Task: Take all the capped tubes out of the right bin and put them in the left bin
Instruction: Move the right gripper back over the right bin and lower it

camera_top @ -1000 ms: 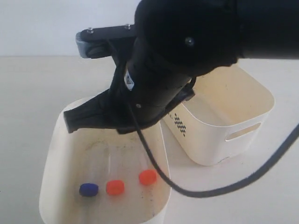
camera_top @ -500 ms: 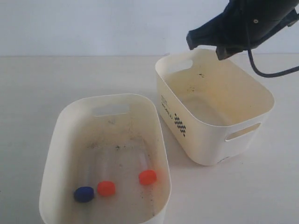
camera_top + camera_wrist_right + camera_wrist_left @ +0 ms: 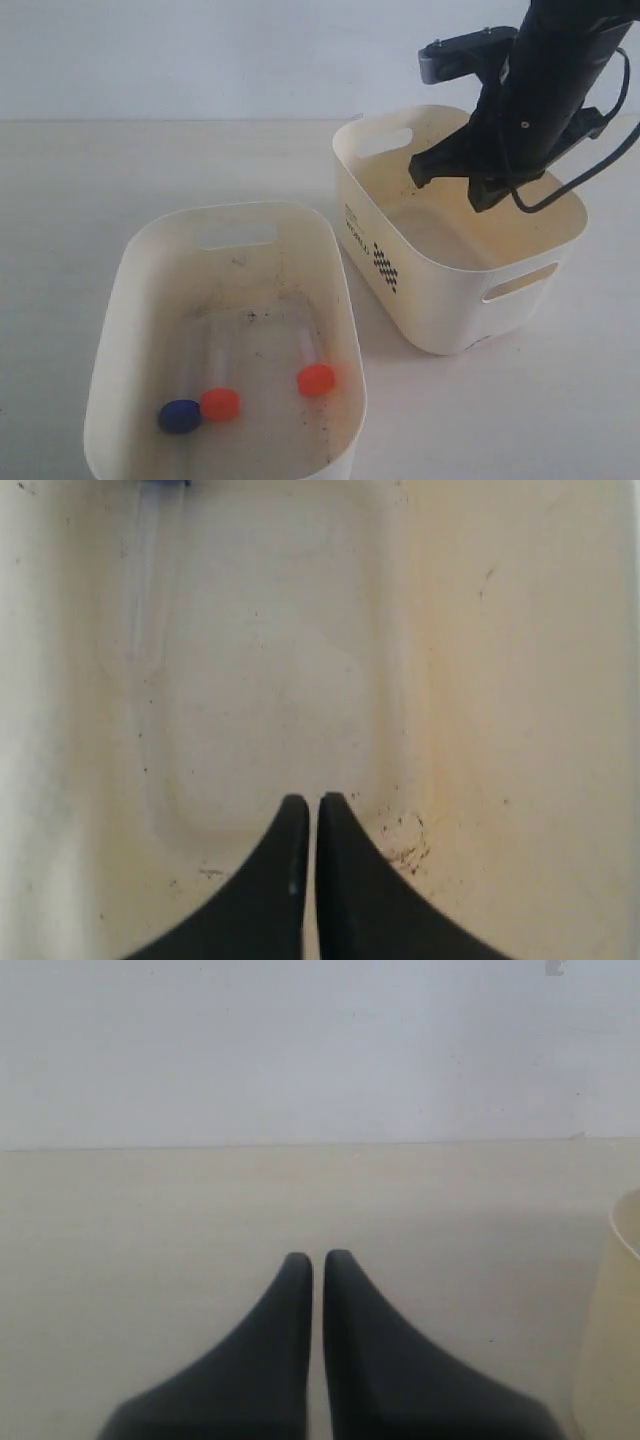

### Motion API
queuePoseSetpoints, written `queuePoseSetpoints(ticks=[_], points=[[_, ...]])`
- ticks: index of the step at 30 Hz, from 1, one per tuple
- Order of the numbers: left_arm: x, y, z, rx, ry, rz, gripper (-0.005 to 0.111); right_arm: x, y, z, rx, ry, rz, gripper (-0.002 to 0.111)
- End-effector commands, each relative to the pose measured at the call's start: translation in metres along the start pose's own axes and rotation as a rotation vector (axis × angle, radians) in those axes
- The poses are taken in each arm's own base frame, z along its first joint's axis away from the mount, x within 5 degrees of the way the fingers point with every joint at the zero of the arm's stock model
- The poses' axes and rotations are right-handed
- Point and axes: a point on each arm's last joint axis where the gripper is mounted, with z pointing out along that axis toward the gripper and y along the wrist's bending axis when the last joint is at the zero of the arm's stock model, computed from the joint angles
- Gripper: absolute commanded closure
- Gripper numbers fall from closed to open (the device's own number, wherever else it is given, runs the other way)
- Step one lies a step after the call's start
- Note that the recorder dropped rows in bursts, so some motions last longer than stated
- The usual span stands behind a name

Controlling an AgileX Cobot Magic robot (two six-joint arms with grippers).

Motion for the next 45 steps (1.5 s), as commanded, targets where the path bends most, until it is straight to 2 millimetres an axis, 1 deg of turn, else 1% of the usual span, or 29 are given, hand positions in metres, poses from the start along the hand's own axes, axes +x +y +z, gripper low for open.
queuePoseSetpoints(ticks=[1,15,19,23,45], points=[[-0.002,0.0,0.0,0.001,-0.007,-0.016,0.102,0.007,-0.002,-0.001,-0.006,0.071,0.005,0.106],[-0.002,0.0,0.0,0.001,-0.007,-0.016,0.102,0.018,-0.005,-0.003,0.022,0.199,-0.022,0.106],[-0.002,0.0,0.0,0.001,-0.007,-0.016,0.102,0.016,-0.015,-0.004,0.137,0.176,-0.046,0.106],[-0.002,0.0,0.0,0.001,-0.007,-0.016,0.102,0.021,-0.022,-0.006,0.214,0.228,-0.039,0.106],[-0.002,0.0,0.0,0.001,-0.007,-0.016,0.102,0.022,-0.02,-0.006,0.194,0.242,-0.026,0.106]])
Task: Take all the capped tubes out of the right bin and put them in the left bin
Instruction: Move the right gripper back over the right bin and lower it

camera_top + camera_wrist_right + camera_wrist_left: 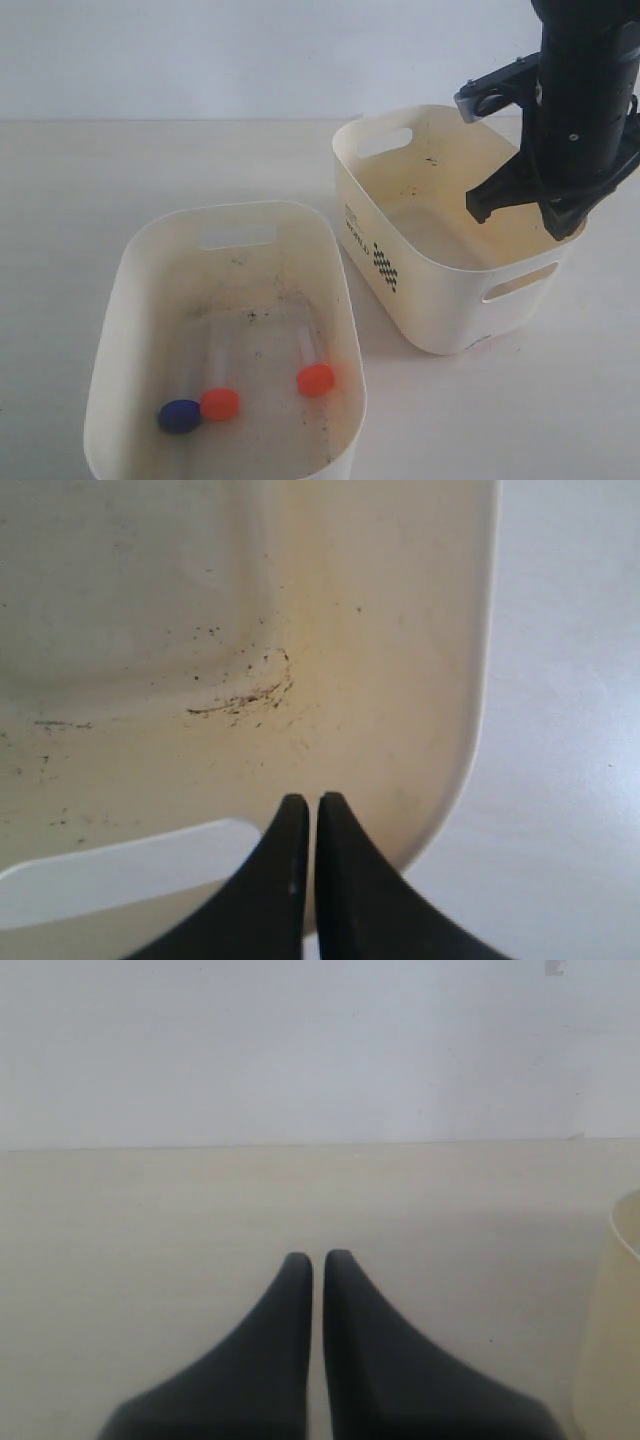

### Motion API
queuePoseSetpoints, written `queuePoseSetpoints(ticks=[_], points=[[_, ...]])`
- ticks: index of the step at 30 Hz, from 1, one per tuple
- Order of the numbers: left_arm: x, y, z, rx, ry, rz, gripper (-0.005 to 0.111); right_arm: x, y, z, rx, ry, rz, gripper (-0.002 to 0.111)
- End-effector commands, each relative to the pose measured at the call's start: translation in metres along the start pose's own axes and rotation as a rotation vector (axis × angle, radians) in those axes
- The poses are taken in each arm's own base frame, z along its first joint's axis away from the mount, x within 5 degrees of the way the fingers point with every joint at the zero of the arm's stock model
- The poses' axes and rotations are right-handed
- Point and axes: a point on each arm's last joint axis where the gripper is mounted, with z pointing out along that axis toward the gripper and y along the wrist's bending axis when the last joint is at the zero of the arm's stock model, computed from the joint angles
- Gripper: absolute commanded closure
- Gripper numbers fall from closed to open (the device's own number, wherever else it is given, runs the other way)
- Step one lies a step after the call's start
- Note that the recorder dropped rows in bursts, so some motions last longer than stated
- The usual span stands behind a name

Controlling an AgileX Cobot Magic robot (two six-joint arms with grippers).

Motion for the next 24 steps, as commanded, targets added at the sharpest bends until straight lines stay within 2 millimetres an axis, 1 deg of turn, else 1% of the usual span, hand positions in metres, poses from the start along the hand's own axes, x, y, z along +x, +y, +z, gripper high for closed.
queuePoseSetpoints(ticks=[1,6,12,15,17,19,24], points=[[-0.002,0.0,0.0,0.001,-0.007,-0.016,0.102,0.001,-0.003,-0.001,-0.003,0.004,0.011,0.106],[-0.002,0.0,0.0,0.001,-0.007,-0.016,0.102,0.003,-0.002,0.0,-0.003,0.009,0.01,0.106],[-0.002,0.0,0.0,0.001,-0.007,-0.016,0.102,0.015,0.001,0.016,0.007,0.076,-0.01,0.106],[-0.002,0.0,0.0,0.001,-0.007,-0.016,0.102,0.016,0.001,0.017,0.008,0.081,0.002,0.106],[-0.002,0.0,0.0,0.001,-0.007,-0.016,0.102,0.017,0.0,0.015,0.007,0.075,0.006,0.106],[-0.002,0.0,0.0,0.001,-0.007,-0.016,0.102,0.018,-0.002,0.008,0.006,0.053,0.012,0.106],[-0.002,0.0,0.0,0.001,-0.007,-0.016,0.102,0.015,-0.002,-0.015,-0.063,-0.093,0.037,0.106]])
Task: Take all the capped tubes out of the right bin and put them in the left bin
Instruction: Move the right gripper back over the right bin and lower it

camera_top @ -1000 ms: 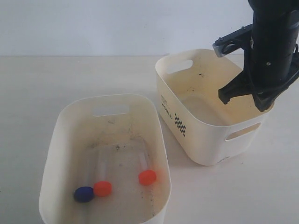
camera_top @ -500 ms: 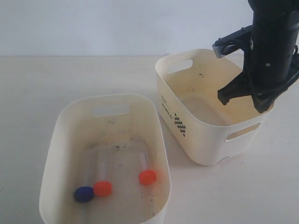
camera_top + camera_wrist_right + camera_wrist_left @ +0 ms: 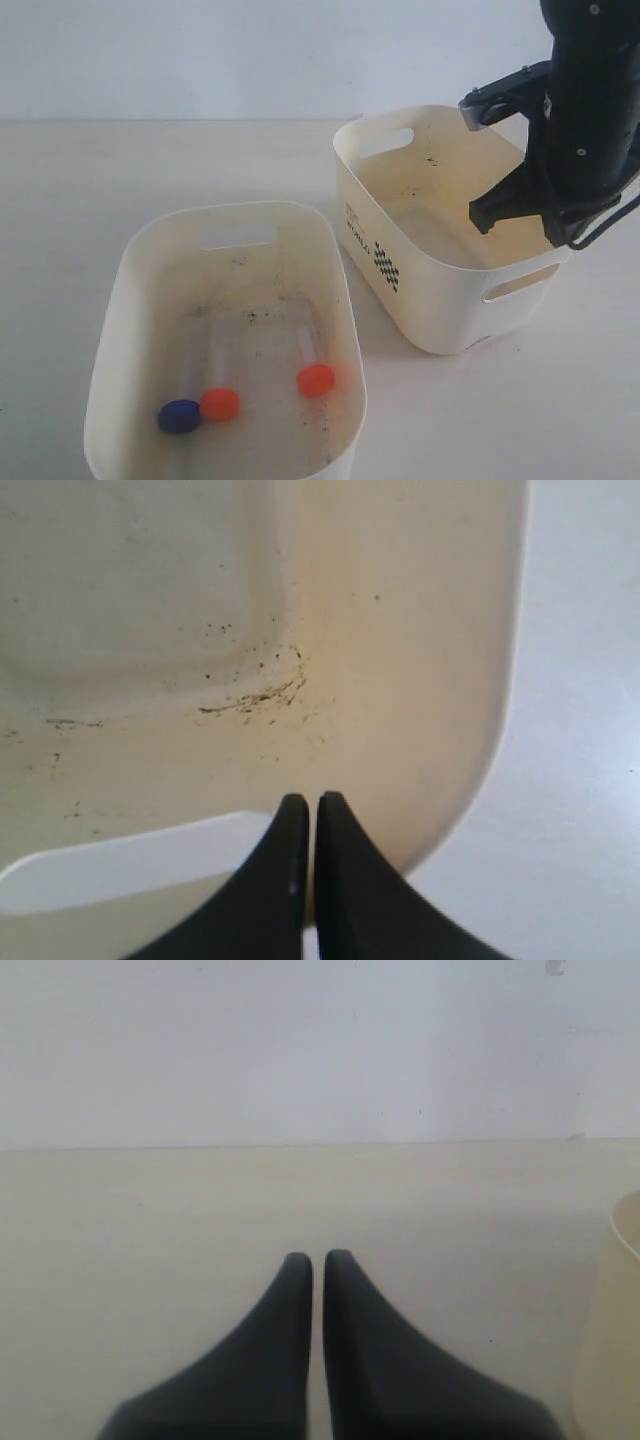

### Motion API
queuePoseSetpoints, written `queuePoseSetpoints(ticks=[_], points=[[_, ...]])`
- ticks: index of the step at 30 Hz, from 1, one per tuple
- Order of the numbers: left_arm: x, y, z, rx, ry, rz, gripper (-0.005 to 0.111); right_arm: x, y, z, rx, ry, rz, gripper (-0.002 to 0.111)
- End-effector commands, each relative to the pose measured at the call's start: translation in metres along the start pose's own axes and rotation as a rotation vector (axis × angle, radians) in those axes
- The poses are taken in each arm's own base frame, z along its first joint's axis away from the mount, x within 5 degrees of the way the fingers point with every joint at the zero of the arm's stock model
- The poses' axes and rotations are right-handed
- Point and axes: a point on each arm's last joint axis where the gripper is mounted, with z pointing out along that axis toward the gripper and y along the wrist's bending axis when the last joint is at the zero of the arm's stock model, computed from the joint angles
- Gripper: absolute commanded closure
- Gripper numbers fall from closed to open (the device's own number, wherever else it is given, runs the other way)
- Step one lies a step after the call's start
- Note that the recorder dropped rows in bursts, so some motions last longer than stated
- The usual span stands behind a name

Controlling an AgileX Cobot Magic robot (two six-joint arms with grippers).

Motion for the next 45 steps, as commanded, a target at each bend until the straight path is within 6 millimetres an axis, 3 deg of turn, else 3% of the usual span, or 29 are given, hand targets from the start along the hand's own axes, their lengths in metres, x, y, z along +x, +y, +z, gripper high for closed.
queuePoseSetpoints(ticks=[1,6,11,29,45], points=[[-0.002,0.0,0.0,0.001,-0.007,-0.016,0.102,0.002,-0.002,-0.021,-0.065,-0.076,0.017,0.106],[-0.002,0.0,0.0,0.001,-0.007,-0.016,0.102,-0.006,0.007,-0.042,-0.212,-0.143,-0.028,0.106],[-0.002,0.0,0.0,0.001,-0.007,-0.016,0.102,-0.012,0.008,-0.057,-0.254,-0.181,-0.012,0.106],[-0.002,0.0,0.0,0.001,-0.007,-0.016,0.102,-0.007,0.015,-0.059,-0.347,-0.126,-0.005,0.106],[-0.002,0.0,0.0,0.001,-0.007,-0.016,0.102,-0.014,0.014,-0.06,-0.321,-0.225,-0.091,0.106]])
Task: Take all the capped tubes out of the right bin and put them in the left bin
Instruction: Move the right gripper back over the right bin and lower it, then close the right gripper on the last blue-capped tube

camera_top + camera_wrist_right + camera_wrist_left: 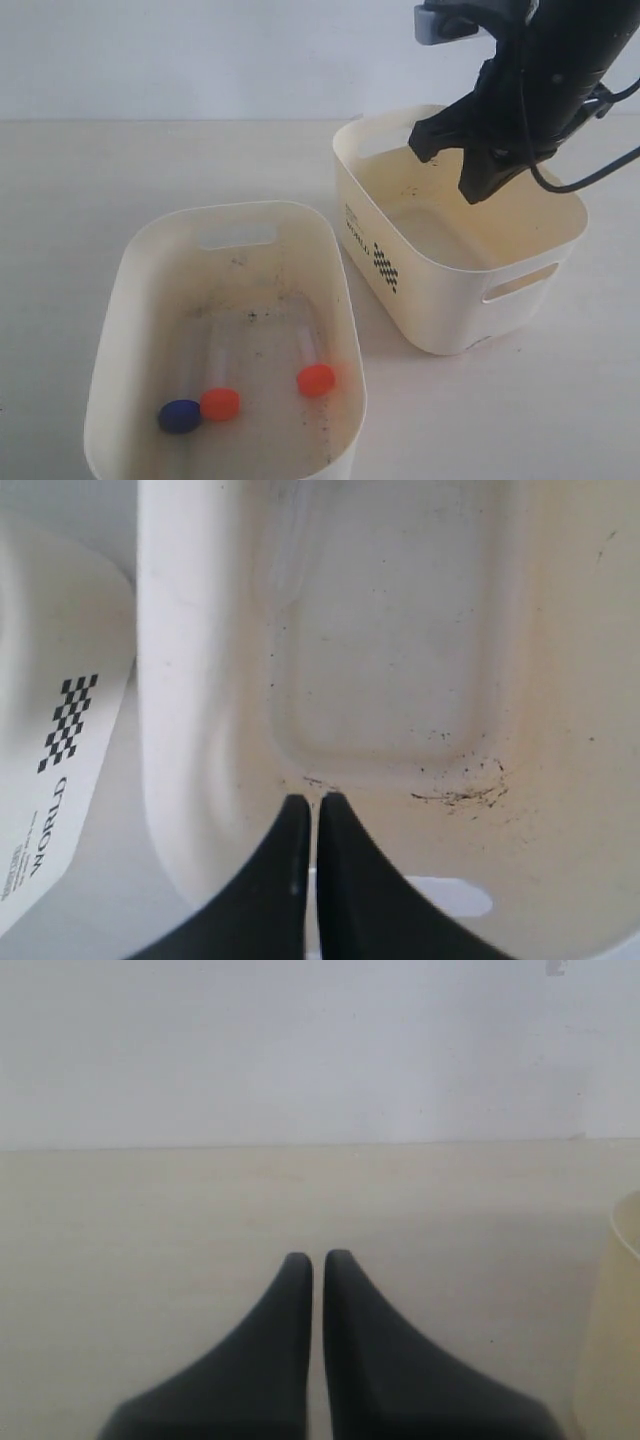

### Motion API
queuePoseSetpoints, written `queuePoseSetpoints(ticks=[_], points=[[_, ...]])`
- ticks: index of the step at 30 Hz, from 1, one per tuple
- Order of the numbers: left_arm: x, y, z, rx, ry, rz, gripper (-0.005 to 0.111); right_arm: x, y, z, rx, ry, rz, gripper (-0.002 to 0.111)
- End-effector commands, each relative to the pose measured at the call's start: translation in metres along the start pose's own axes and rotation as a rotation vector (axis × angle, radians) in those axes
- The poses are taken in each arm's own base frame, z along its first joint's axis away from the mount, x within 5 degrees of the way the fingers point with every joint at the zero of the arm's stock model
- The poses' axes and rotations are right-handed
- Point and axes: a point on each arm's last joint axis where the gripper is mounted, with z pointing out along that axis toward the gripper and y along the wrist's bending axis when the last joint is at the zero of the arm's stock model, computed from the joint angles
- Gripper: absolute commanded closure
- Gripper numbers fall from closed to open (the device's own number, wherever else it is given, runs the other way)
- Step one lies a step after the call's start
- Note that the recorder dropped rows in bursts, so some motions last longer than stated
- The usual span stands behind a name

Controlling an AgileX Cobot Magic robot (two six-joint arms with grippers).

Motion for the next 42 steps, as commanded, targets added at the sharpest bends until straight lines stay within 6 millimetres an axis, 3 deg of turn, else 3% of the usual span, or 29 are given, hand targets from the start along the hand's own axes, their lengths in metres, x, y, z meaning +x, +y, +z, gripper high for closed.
queuePoseSetpoints(ticks=[1,5,7,10,13,16,17,21,30,36,42], points=[[-0.002,0.0,0.0,0.001,-0.007,-0.016,0.102,-0.002,-0.003,-0.006,0.02,-0.038,-0.021,0.106],[-0.002,0.0,0.0,0.001,-0.007,-0.016,0.102,-0.015,-0.003,-0.002,0.009,-0.157,-0.024,0.106],[-0.002,0.0,0.0,0.001,-0.007,-0.016,0.102,-0.028,-0.004,0.019,-0.006,-0.191,-0.005,0.106],[-0.002,0.0,0.0,0.001,-0.007,-0.016,0.102,-0.043,-0.008,0.071,-0.04,-0.146,0.021,0.106],[-0.002,0.0,0.0,0.001,-0.007,-0.016,0.102,-0.055,-0.012,0.098,-0.166,-0.133,0.08,0.108],[-0.002,0.0,0.0,0.001,-0.007,-0.016,0.102,-0.064,-0.028,0.101,-0.253,-0.143,0.124,0.108],[-0.002,0.0,0.0,0.001,-0.007,-0.016,0.102,-0.069,-0.042,0.096,-0.26,-0.146,0.128,0.108],[-0.002,0.0,0.0,0.001,-0.007,-0.016,0.102,-0.074,-0.066,0.086,-0.336,-0.125,0.133,0.108],[-0.002,0.0,0.0,0.001,-0.007,-0.016,0.102,-0.066,-0.064,0.113,-0.444,-0.026,0.044,0.108],[-0.002,0.0,0.0,0.001,-0.007,-0.016,0.102,-0.062,-0.066,0.13,-0.463,0.018,0.014,0.078],[-0.002,0.0,0.0,0.001,-0.007,-0.016,0.102,-0.061,-0.067,0.137,-0.469,0.027,-0.023,0.073]])
